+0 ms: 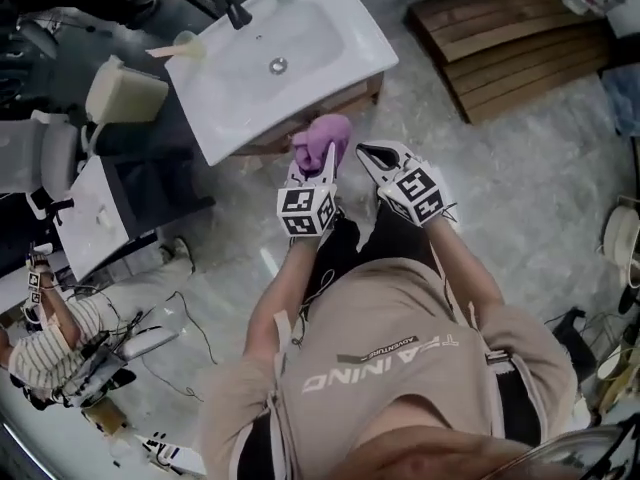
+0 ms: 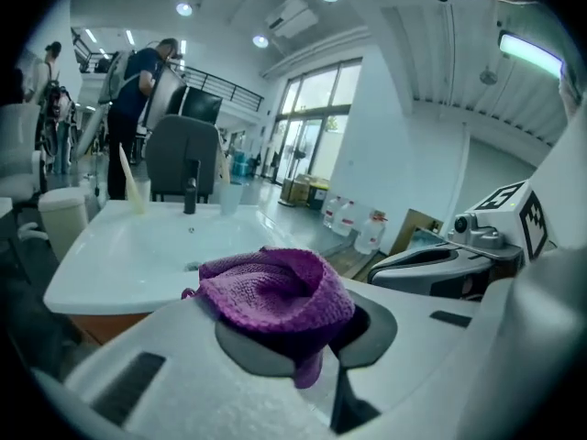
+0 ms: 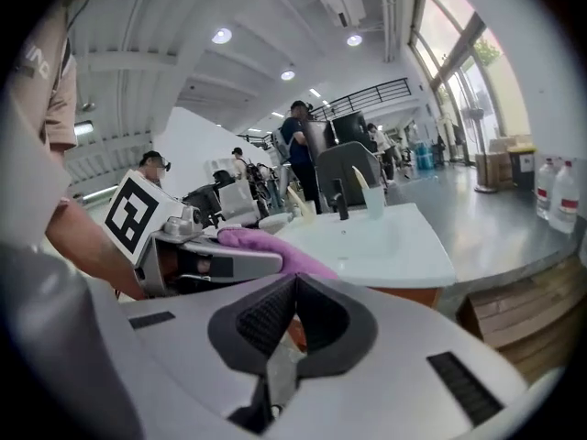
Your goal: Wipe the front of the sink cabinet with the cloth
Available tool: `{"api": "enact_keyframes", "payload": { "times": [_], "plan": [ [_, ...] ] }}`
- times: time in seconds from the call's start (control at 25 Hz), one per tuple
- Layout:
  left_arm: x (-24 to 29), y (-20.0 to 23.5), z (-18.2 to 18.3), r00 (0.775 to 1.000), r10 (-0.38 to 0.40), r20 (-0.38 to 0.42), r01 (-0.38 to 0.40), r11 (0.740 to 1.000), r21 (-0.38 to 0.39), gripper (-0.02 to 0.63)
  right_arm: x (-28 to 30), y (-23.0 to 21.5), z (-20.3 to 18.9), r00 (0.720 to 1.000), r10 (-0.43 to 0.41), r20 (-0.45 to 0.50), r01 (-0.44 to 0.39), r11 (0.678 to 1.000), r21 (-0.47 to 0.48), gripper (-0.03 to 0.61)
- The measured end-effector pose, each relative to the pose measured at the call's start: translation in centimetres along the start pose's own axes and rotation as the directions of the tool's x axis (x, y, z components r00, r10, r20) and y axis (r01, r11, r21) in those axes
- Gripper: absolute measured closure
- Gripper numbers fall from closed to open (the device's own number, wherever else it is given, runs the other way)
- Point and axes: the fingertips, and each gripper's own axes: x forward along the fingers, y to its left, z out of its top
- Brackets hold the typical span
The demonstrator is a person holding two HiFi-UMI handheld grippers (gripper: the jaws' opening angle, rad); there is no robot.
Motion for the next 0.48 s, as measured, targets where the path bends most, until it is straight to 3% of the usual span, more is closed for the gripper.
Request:
{"api": "enact_keyframes", "payload": {
  "times": [0.28, 0.48],
  "plan": [
    [-6.3, 2.6, 6.3, 0.981, 0.100, 0.165, -0.091, 0.994, -0.062, 0.565, 0.7, 4.7, 7.7, 0.995, 0.092, 0.023, -0.086, 0.976, -0.199, 0.566],
    [-10.3, 3.9, 8.3, 0.961, 0.163, 0.224, -0.156, 0.987, -0.047, 0.565, 1.0, 8.7, 10.1, 0.990, 0.139, 0.035, -0.126, 0.963, -0.236, 0.566]
  ]
}}
